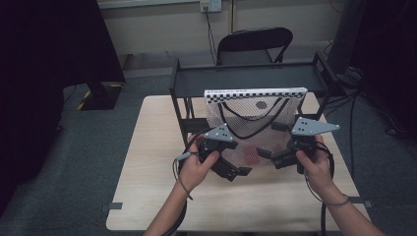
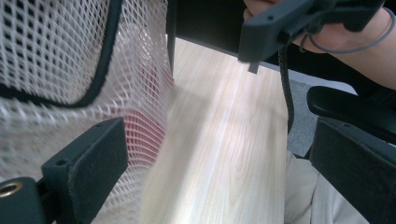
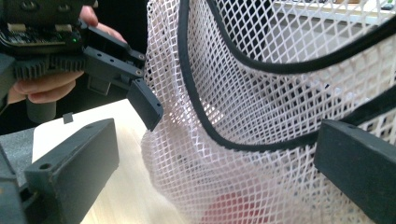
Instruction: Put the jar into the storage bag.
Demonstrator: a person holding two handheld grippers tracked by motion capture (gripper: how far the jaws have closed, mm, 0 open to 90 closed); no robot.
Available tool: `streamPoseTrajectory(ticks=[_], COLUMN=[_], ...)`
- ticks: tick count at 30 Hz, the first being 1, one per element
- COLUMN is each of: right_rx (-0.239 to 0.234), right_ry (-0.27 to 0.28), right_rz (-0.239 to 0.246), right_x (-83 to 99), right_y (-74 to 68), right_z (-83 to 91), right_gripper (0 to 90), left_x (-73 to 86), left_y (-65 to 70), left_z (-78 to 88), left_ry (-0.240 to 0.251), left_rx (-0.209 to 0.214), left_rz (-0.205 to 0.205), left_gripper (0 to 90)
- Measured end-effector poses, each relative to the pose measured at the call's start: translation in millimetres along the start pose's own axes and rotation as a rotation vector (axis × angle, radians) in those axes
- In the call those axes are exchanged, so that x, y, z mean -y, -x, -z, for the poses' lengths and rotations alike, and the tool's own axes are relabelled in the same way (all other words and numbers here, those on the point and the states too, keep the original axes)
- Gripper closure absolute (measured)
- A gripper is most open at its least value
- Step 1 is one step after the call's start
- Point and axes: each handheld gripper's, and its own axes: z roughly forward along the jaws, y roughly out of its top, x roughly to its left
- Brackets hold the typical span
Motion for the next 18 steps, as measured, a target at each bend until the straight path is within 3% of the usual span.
streamPoseTrajectory(ticks=[8, 12, 18], right_rx=[-0.010, -0.014, -0.020], right_ry=[-0.012, -0.022, -0.036], right_rz=[-0.007, -0.021, -0.020], right_x=[11.1, 16.9, 24.3], right_y=[1.1, 1.8, 2.6], right_z=[0.0, 1.2, 2.7], right_gripper=[0.0, 0.0, 0.0], left_x=[16.0, 23.4, 33.8], left_y=[-2.0, -3.5, -5.5], left_z=[0.5, -3.9, -8.0], left_ry=[0.013, -0.023, -0.034], left_rx=[-0.010, -0.023, -0.013], left_rz=[0.014, 0.014, 0.025], left_gripper=[3.6, 3.3, 3.3])
